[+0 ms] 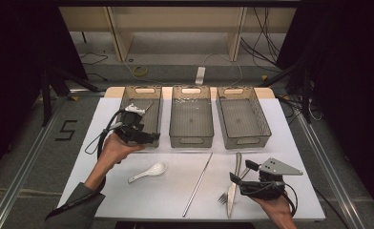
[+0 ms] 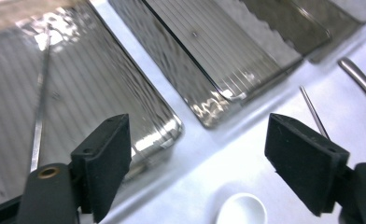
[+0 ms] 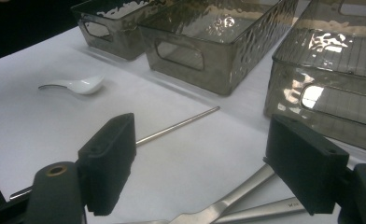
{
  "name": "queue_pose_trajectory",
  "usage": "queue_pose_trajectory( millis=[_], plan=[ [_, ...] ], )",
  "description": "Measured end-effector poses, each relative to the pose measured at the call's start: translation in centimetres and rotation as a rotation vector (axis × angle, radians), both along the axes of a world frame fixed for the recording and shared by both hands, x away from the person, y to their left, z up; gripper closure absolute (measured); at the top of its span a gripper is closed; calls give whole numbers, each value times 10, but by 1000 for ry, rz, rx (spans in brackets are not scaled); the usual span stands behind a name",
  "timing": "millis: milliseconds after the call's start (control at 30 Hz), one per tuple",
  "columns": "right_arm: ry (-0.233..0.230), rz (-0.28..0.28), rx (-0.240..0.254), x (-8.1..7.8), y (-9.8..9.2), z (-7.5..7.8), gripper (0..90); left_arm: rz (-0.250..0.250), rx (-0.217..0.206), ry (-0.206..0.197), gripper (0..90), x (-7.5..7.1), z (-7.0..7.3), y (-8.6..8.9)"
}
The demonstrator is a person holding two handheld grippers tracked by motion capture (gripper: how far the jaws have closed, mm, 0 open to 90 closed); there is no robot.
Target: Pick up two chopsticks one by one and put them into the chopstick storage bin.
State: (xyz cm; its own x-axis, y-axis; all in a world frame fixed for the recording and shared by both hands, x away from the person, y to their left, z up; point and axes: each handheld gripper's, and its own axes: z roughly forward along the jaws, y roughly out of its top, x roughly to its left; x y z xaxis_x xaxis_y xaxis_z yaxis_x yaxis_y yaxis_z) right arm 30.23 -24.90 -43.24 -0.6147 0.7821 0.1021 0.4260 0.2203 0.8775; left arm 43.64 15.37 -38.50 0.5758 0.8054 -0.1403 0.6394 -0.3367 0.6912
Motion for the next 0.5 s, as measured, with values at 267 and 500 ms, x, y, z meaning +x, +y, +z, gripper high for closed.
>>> queue_pose_trajectory(
  millis=[267,500],
  plan=[
    [-3,8,-3,-1,2,1,253,-46,17,37,179,-12,-11,-17],
    [-3,9,-5,-1,2,1,253,-68,43,57,178,-23,-17,-30]
  ],
)
